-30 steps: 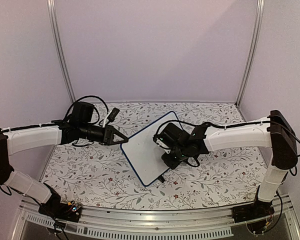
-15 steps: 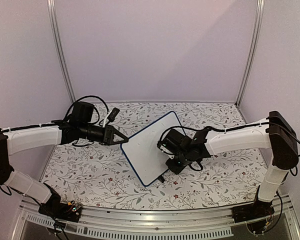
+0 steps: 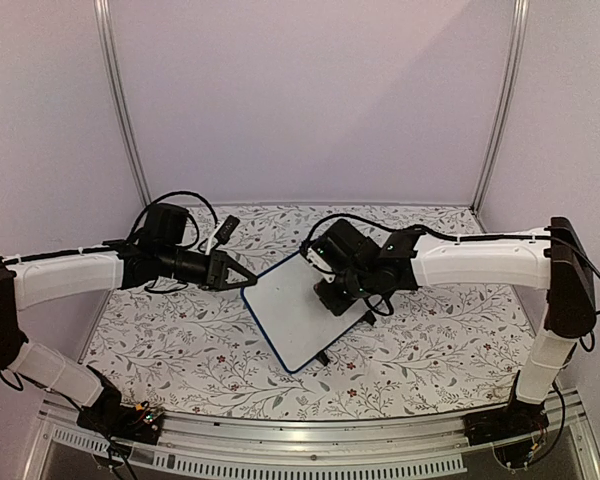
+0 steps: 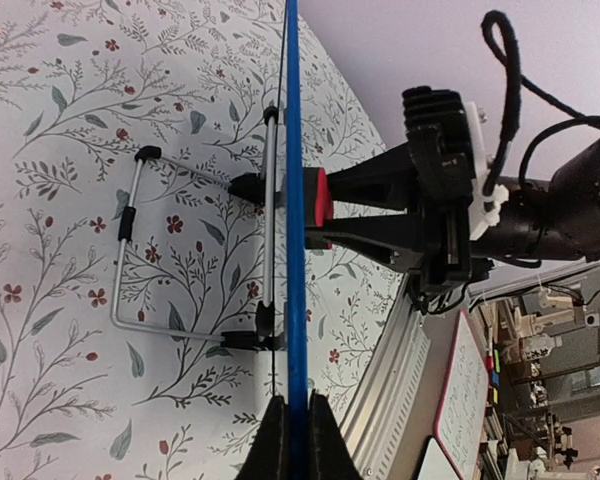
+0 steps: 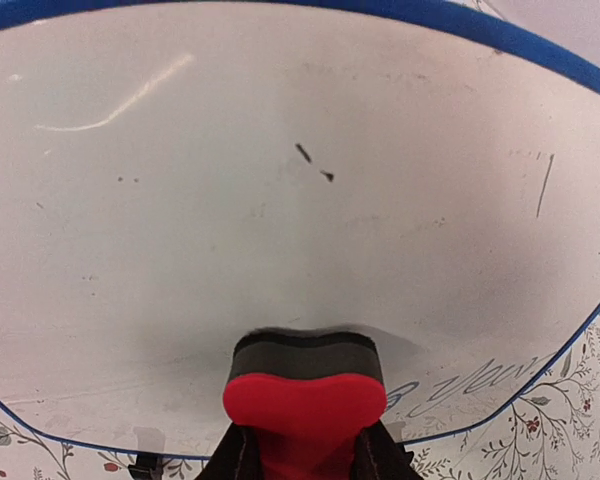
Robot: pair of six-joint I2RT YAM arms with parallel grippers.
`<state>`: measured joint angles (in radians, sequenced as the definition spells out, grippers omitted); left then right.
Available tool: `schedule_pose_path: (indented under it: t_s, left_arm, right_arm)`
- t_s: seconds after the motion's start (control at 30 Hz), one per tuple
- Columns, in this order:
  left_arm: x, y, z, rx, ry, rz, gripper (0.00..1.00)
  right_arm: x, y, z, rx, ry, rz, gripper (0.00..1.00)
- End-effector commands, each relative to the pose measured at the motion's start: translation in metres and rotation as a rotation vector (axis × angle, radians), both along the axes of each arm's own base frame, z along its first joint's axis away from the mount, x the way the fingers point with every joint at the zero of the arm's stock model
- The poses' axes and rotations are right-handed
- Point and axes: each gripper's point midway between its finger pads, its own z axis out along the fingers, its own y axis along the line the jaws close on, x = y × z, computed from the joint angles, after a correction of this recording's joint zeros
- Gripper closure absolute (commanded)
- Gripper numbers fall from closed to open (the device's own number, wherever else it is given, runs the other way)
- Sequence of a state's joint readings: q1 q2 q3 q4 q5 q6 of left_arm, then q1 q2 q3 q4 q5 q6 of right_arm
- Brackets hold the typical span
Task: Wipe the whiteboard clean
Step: Erase the whiteboard at the center of the board.
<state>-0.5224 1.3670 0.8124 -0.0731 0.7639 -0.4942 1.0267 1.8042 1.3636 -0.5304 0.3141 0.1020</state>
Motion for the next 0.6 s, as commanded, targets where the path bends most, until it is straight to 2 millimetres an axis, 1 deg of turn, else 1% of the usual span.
schedule_pose_path:
  t_s: [0.0,0.23,0.4,0.47,0.57]
  left_arm:
    - [-0.011,-0.006,0.013,-0.044,-0.036,-0.062,1.0]
    - [-0.011,-0.006,0.013,-0.045,-0.033,-0.063,1.0]
    - [-0.011,-0.006,0.013,-0.048,-0.03,-0.065,1.0]
    - [-0.011,-0.007,0.012,-0.047,-0.029,-0.066,1.0]
    - [-0.01,-0.006,0.011,-0.045,-0.027,-0.062,1.0]
  right_arm:
    - [0.005,-0.004,-0.015,-0.048,0.002,-0.002,0.75]
    - [-0.017,-0.023,-0.054,-0.071,0.1,-0.015,0.76]
    - [-0.029,-0.038,-0.064,-0.067,0.132,-0.036,0.76]
    - [-0.03,-0.04,-0.065,-0.066,0.137,-0.038,0.76]
    - [-0.029,-0.038,-0.06,-0.058,0.13,-0.039,0.76]
